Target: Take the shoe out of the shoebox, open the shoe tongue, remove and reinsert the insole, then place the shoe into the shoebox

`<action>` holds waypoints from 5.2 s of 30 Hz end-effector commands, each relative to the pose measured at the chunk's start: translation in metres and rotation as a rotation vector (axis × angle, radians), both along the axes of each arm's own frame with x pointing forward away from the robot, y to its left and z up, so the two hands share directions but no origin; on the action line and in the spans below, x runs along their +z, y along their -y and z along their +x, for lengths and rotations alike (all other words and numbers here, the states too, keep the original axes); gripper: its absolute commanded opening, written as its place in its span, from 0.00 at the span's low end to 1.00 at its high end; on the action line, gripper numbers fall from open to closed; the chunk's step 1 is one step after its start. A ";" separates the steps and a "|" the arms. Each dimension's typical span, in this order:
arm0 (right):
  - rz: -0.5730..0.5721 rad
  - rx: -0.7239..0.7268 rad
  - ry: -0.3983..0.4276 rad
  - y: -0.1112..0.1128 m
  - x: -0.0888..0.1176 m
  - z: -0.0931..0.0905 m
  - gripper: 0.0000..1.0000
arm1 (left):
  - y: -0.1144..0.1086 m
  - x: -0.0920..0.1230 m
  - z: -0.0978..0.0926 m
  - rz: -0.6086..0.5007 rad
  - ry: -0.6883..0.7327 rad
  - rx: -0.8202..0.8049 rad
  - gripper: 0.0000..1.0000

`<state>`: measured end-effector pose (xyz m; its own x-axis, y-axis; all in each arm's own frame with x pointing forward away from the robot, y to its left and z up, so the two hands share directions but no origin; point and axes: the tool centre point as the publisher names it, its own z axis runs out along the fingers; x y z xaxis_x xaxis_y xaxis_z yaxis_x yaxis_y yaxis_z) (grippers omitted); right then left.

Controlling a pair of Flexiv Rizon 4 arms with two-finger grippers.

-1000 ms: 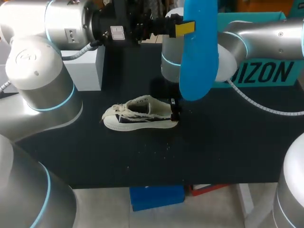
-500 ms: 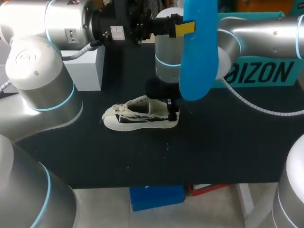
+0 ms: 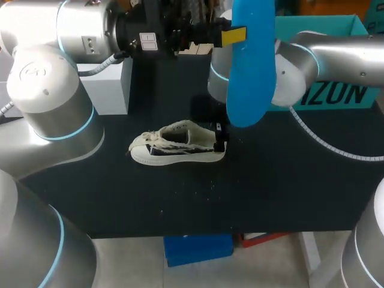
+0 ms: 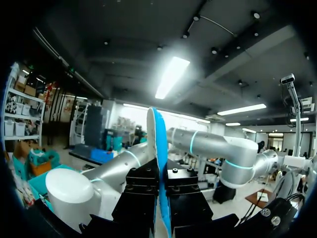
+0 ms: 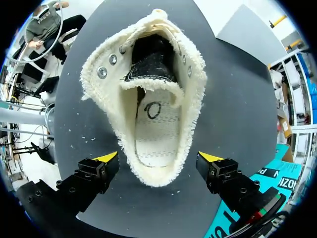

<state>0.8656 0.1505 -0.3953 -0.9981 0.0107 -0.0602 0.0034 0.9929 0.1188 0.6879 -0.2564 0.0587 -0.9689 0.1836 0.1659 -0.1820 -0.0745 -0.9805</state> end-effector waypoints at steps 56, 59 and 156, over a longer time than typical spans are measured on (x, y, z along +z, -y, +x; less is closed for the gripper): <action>0.767 -0.043 0.006 0.034 -0.033 0.005 1.00 | 0.002 0.000 0.000 -0.001 0.000 0.004 0.00; 0.624 -0.002 0.042 0.036 -0.020 0.009 1.00 | 0.002 0.000 0.000 -0.001 0.000 0.004 0.00; -0.080 0.180 -0.119 -0.071 -0.013 0.039 0.00 | 0.002 0.000 0.000 -0.001 0.000 0.004 0.00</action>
<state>0.9045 0.2230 -0.4068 -0.9833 -0.1694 0.0664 -0.1663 0.9848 0.0498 0.6878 -0.2565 0.0589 -0.9690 0.1833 0.1658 -0.1818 -0.0742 -0.9805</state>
